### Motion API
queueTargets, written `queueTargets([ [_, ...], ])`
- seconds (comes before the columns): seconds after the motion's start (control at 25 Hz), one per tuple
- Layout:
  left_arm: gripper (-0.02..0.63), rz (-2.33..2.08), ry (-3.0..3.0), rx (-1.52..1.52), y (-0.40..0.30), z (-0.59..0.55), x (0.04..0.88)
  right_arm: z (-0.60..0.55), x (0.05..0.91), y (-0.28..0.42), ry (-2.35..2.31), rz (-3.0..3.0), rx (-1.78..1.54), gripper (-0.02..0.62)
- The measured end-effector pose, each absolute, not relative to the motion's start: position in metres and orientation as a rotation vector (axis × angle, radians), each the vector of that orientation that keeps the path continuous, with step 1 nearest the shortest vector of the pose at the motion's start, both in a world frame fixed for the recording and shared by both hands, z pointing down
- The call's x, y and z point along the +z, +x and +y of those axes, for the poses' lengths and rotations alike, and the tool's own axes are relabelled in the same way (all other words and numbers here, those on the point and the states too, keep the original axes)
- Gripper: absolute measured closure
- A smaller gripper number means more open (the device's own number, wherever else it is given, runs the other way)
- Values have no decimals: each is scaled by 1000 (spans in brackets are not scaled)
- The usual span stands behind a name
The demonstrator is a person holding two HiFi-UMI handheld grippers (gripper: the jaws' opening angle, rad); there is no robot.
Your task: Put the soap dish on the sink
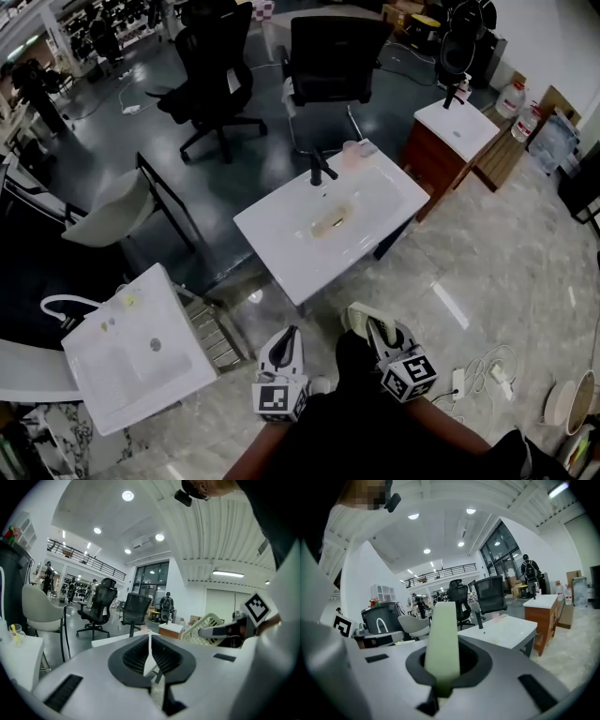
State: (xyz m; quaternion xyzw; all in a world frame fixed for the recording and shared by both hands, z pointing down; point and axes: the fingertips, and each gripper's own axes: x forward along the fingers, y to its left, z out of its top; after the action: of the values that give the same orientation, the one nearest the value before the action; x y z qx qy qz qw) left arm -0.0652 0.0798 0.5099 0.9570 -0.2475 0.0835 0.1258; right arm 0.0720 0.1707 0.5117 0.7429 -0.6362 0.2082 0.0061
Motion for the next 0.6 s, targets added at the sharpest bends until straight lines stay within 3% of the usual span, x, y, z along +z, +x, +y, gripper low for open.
queueTargets([
  [0.6,586,-1059,2619,335,47,-44,524,8,531,183,1900,-2310,662,591],
])
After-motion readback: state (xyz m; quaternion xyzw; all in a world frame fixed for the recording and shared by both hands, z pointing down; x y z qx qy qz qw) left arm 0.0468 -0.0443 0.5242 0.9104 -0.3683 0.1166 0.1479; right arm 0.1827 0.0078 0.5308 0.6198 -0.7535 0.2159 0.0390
